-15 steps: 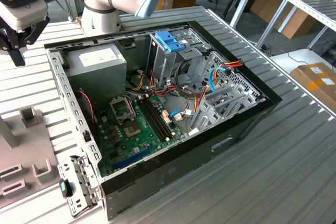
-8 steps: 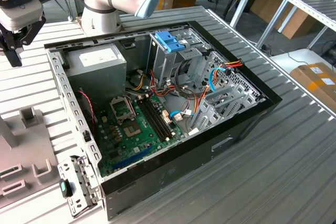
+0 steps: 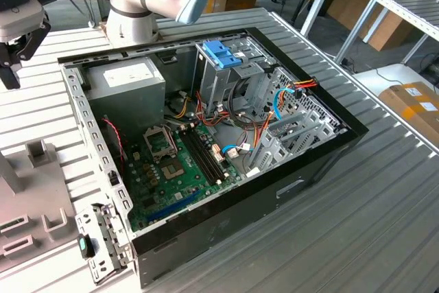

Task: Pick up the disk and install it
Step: 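Reach for the disk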

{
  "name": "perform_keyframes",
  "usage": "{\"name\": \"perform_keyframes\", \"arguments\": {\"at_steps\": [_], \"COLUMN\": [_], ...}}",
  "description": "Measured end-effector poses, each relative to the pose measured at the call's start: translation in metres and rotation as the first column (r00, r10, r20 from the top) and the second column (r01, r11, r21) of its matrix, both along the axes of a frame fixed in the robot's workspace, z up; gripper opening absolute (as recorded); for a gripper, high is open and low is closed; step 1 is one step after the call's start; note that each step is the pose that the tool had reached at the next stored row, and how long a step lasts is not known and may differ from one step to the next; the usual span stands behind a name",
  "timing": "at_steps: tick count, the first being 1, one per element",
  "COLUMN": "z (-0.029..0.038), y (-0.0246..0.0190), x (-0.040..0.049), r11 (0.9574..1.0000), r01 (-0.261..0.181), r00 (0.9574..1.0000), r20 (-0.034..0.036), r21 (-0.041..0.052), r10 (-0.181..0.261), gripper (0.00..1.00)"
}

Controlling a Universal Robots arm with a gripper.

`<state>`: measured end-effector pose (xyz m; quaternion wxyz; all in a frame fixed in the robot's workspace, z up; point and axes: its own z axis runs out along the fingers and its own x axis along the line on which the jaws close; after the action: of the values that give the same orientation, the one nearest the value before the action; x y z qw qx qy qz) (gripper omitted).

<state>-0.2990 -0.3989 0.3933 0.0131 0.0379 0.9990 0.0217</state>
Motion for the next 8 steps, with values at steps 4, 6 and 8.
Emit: {"name": "perform_keyframes", "arguments": {"at_steps": [4,6,8], "z": [0.0,0.0,0.0], "y": [0.0,0.0,0.0], "x": [-0.0031,-0.0048,-0.0063], "r11": [1.0,1.0,1.0], "r01": [0.0,0.0,0.0], "r00": [1.0,1.0,1.0], "r20": [0.0,0.0,0.0], "r21": [0.0,0.0,0.0], "r10": [0.0,0.0,0.0], "gripper": [0.1,0.1,0.1]}}
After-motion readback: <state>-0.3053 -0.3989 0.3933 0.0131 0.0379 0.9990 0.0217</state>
